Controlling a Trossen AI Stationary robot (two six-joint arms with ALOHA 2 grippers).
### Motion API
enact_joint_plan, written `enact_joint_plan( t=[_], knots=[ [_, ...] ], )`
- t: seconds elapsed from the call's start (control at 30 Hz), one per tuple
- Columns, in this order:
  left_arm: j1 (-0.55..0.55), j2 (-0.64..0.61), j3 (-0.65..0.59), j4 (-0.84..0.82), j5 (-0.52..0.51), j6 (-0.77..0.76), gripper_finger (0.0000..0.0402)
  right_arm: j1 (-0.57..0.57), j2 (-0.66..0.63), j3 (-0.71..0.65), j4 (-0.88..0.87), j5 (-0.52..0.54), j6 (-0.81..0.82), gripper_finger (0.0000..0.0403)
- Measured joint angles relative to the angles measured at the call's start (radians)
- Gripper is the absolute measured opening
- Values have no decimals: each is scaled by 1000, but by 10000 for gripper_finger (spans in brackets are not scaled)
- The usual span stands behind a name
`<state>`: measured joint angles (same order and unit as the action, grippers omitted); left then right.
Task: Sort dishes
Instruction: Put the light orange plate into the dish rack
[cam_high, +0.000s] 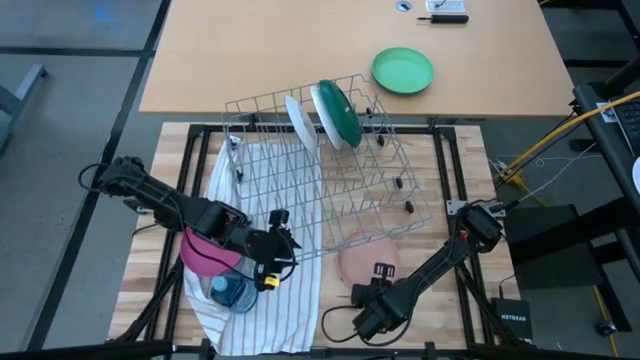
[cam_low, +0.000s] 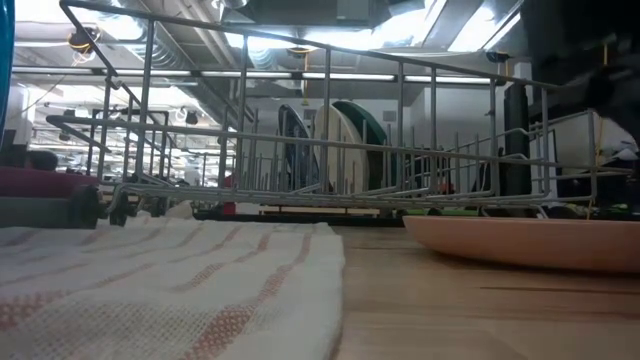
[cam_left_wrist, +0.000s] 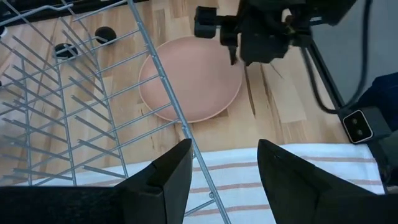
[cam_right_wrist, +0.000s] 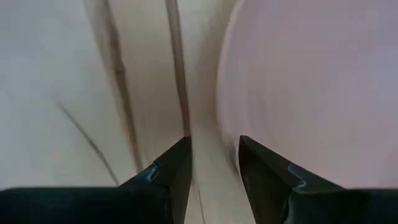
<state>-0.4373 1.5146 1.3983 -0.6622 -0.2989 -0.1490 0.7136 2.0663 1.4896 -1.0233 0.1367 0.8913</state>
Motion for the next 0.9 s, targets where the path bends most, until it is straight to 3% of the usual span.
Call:
enact_joint_plan(
  t=[0.33, 0.7, 0.9],
  knots=[
    [-2, 0, 0, 0, 0, 0, 170, 0, -6, -92, 45, 55, 25, 129],
    [-2, 0, 0, 1, 0, 0, 170, -2, -5, -84, 62, 93, -31, 15],
    [-3, 0, 0, 7, 0, 0, 170, -1, 0, -18, 28, 62, -90, 23]
  ],
)
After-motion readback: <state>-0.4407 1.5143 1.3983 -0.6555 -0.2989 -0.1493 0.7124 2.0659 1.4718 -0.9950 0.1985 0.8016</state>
